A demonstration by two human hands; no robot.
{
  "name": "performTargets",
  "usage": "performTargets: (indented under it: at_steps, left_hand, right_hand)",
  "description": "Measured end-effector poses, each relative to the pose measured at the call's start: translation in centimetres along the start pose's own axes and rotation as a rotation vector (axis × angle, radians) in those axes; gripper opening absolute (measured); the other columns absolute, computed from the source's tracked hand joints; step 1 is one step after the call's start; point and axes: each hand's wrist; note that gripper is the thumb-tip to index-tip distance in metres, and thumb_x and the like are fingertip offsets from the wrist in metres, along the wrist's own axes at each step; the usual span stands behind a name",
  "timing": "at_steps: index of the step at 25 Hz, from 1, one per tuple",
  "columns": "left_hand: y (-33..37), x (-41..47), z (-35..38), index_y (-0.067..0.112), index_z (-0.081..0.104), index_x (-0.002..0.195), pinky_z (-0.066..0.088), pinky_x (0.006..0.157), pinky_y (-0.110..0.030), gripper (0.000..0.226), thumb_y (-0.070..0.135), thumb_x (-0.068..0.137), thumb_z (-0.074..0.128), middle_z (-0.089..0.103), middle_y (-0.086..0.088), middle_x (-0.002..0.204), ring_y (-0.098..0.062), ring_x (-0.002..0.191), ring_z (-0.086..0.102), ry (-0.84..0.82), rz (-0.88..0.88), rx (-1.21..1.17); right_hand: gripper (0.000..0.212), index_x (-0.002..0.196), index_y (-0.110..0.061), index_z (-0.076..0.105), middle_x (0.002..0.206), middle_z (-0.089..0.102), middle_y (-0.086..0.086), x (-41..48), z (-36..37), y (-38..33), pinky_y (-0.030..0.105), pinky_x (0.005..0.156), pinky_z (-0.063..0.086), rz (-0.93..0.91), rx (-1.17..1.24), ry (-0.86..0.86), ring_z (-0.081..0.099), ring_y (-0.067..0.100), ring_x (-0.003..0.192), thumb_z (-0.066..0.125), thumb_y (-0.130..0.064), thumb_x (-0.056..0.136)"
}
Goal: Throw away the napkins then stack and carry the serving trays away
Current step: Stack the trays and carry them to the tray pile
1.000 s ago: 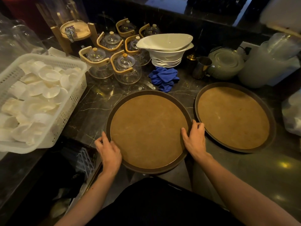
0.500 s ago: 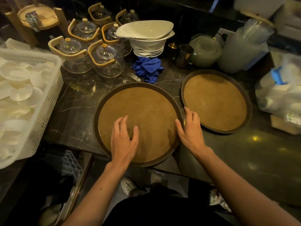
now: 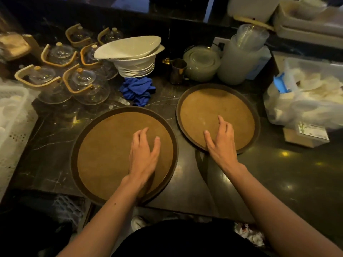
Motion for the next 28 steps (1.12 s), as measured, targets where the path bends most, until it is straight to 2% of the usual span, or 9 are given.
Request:
performTargets:
  at_steps: [5,11,14,16,20,23,28]
  left_hand:
    - [3.9,2.8,4.1,0.018,0.033,0.148,0.040,0.106,-0.042,0.059,0.042,0.097,0.049,0.034,-0.005,0.150,-0.020,0.133,0.041,-0.044,-0.120,0.024]
    - [6.1,6.9,8.8,0.013,0.031,0.149,0.043,0.103,-0.040,0.064,0.040,0.096,0.053,0.040,-0.014,0.146,-0.025,0.124,0.049,-0.072,-0.229,0.083]
    - [6.2,8.8,10.4,0.009,0.029,0.150,0.038,0.108,-0.047,0.069,0.041,0.095,0.054,0.040,-0.019,0.147,-0.033,0.131,0.043,-0.106,-0.290,0.184]
    - [6.4,9.9,11.1,0.006,0.028,0.150,0.042,0.105,-0.050,0.072,0.041,0.093,0.056,0.045,-0.020,0.143,-0.035,0.128,0.047,-0.123,-0.317,0.206]
    - [7.0,10.8,13.0,0.006,0.030,0.148,0.044,0.103,-0.047,0.070,0.041,0.093,0.056,0.048,-0.018,0.142,-0.032,0.124,0.051,-0.204,-0.364,0.183]
    - [7.4,11.0,14.0,0.008,0.028,0.149,0.040,0.105,-0.046,0.069,0.038,0.094,0.056,0.041,-0.018,0.144,-0.034,0.128,0.047,-0.200,-0.394,0.182]
    - [7.7,10.9,14.8,0.008,0.020,0.152,0.037,0.107,-0.047,0.075,0.037,0.094,0.057,0.030,-0.021,0.148,-0.037,0.131,0.043,-0.166,-0.423,0.188]
  right_hand:
    - [0.069,0.148,-0.008,0.028,0.135,0.041,0.021,3.8,-2.6,7.4,0.046,0.099,0.042,0.087,-0.027,-0.004,0.045,0.037,0.120,0.055,-0.040,0.094]
    - [0.074,0.148,-0.010,0.025,0.142,0.036,0.022,7.8,-3.7,13.5,0.047,0.100,0.044,0.243,-0.052,-0.105,0.043,0.038,0.126,0.056,-0.047,0.092]
    - [0.075,0.149,-0.009,0.024,0.143,0.035,0.020,9.1,-3.3,14.9,0.047,0.100,0.043,0.321,-0.022,-0.168,0.041,0.036,0.128,0.056,-0.048,0.092]
    - [0.074,0.148,-0.010,0.026,0.143,0.035,0.018,9.5,-2.8,15.4,0.046,0.099,0.044,0.363,0.019,-0.190,0.041,0.034,0.128,0.056,-0.046,0.092]
    - [0.061,0.143,-0.012,0.039,0.134,0.045,0.011,9.6,-2.7,16.1,0.039,0.095,0.046,0.326,0.052,-0.066,0.046,0.025,0.121,0.059,-0.040,0.092]
    - [0.057,0.139,-0.012,0.045,0.132,0.046,0.012,9.3,-2.9,17.0,0.041,0.096,0.045,0.408,0.054,-0.005,0.045,0.027,0.120,0.064,-0.036,0.090]
    - [0.069,0.147,-0.009,0.032,0.138,0.041,0.016,8.6,-3.0,18.1,0.043,0.093,0.046,0.530,0.085,-0.075,0.049,0.032,0.122,0.063,-0.034,0.091]
Point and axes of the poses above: each hand's wrist, its own x-axis towards the middle knuckle, its own z-axis out of the palm, y = z × x
